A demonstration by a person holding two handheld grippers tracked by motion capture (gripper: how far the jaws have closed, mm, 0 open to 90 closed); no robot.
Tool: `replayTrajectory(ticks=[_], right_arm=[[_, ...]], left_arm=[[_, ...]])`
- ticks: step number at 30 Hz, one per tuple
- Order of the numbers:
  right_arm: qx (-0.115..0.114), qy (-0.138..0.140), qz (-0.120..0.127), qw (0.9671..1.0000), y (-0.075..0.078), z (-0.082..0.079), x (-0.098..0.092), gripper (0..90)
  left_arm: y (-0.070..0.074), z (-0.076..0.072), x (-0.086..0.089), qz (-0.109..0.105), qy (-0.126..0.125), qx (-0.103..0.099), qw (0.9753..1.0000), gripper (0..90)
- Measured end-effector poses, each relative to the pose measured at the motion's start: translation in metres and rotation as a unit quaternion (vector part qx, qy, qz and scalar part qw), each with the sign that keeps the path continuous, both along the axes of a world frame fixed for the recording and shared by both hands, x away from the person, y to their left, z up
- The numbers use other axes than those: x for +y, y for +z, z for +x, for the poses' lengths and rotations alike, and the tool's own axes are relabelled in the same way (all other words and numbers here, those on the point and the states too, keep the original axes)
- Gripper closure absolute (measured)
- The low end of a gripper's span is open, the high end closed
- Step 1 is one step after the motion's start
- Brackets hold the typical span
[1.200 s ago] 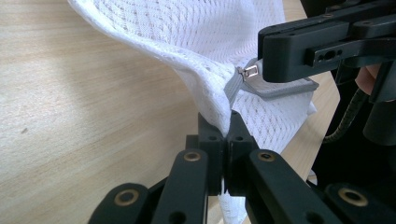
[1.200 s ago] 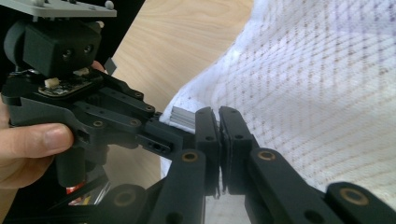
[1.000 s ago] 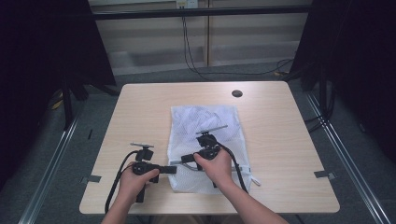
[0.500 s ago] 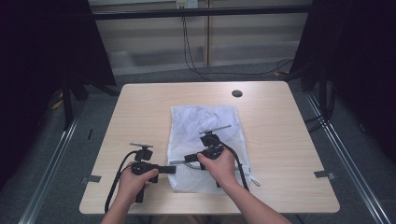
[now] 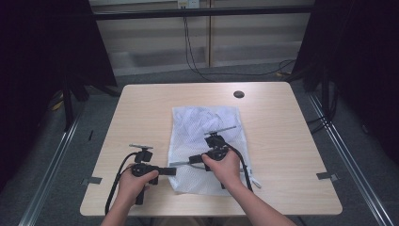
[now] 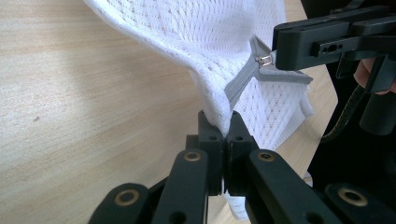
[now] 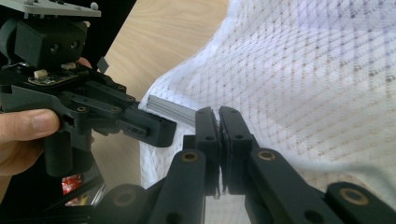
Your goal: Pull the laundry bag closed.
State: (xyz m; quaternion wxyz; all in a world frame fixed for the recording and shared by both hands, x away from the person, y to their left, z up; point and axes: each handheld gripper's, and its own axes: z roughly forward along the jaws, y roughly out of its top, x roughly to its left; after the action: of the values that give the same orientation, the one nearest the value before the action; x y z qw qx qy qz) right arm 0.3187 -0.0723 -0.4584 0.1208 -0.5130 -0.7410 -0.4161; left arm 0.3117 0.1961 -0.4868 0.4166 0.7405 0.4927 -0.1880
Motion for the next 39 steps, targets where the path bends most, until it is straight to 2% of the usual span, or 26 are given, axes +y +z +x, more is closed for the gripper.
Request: replayTrajectory(ticks=[2, 4, 7, 9, 13, 30, 39], right_arm=[[0.004, -0.002, 0.002, 1.0000, 0.000, 0.000, -0.001, 87.2], [0.002, 0.000, 0.001, 1.0000, 0.000, -0.001, -0.002, 87.2], [0.003, -0.001, -0.001, 1.0000, 0.001, -0.001, -0.003, 87.2], [0.000, -0.001, 0.002, 1.0000, 0.000, -0.001, -0.005, 87.2], [0.004, -0.004, -0.007, 1.0000, 0.000, -0.001, -0.007, 87.2], [0.006, -0.009, -0.002, 0.9999, 0.000, 0.000, -0.016, 87.2], [0.003, -0.012, -0.004, 0.9999, -0.002, 0.000, -0.020, 87.2]], left_arm=[[0.001, -0.001, -0.002, -0.003, 0.002, 0.007, 1.0000, 88.4], [0.000, 0.000, -0.001, 0.002, -0.005, 0.000, 1.0000, 88.4], [0.000, 0.000, -0.001, 0.006, -0.004, 0.002, 1.0000, 88.4], [0.001, -0.001, -0.002, -0.005, 0.006, 0.011, 0.9999, 88.4], [0.000, -0.001, -0.001, 0.001, 0.005, 0.009, 0.9999, 88.4], [0.001, -0.002, -0.001, -0.002, 0.009, 0.013, 0.9999, 88.4], [0.001, 0.000, 0.002, 0.008, -0.002, 0.006, 0.9999, 88.5]])
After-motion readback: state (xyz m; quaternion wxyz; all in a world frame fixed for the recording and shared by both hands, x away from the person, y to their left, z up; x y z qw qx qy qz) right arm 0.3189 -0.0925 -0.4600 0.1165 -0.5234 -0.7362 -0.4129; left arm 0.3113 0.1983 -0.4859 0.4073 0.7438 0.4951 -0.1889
